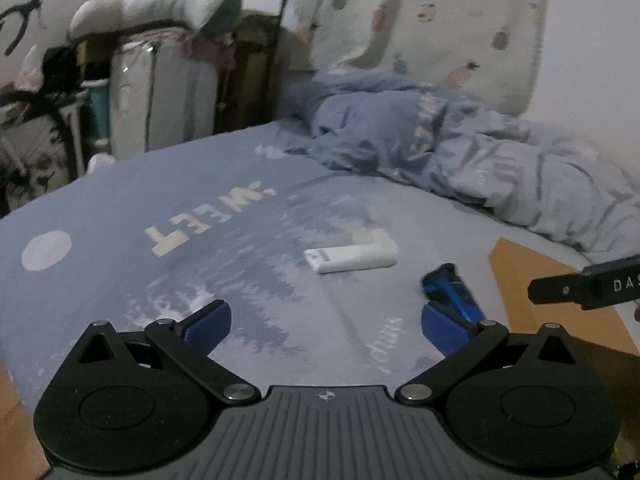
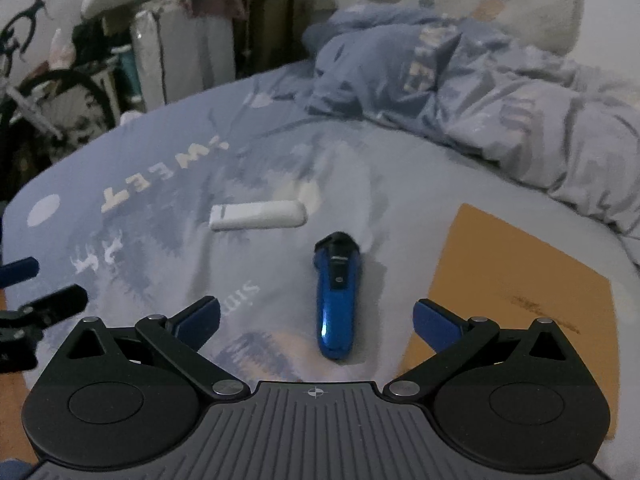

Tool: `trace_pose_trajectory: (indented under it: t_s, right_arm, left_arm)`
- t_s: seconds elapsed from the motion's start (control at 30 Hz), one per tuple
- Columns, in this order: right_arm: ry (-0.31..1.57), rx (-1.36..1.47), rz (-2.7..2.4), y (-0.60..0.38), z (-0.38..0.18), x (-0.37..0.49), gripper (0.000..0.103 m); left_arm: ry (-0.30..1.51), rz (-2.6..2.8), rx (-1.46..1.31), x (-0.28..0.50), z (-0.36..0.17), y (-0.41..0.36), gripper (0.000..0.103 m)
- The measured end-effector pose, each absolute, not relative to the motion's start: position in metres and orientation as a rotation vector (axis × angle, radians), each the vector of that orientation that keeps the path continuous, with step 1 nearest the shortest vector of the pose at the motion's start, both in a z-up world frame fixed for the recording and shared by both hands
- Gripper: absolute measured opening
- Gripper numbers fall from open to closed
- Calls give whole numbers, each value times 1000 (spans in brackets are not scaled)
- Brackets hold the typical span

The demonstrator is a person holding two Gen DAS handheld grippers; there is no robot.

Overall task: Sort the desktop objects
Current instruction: 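Close the right gripper around the blue Philips shaver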

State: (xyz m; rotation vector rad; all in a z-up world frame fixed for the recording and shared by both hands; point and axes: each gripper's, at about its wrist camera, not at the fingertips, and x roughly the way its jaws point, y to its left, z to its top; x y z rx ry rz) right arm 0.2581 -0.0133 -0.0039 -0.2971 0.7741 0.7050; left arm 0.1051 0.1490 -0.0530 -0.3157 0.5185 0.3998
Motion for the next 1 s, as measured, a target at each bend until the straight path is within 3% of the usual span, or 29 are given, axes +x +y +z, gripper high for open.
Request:
trace_pose_trajectory:
  t_s: [0.7,0.77,1.0]
  right_arm:
    - [997,-409,813,58,-64,354,101]
    - [1030,-423,808,63,-74,362,93]
    - [1117,-448,782,74,-104,386,87]
  left_arm:
    - [676,590,-451,108,-94,218,103]
    - [701,599,-475,107,-99,223,103]
    - [718,601,-490,105,-107,229,103]
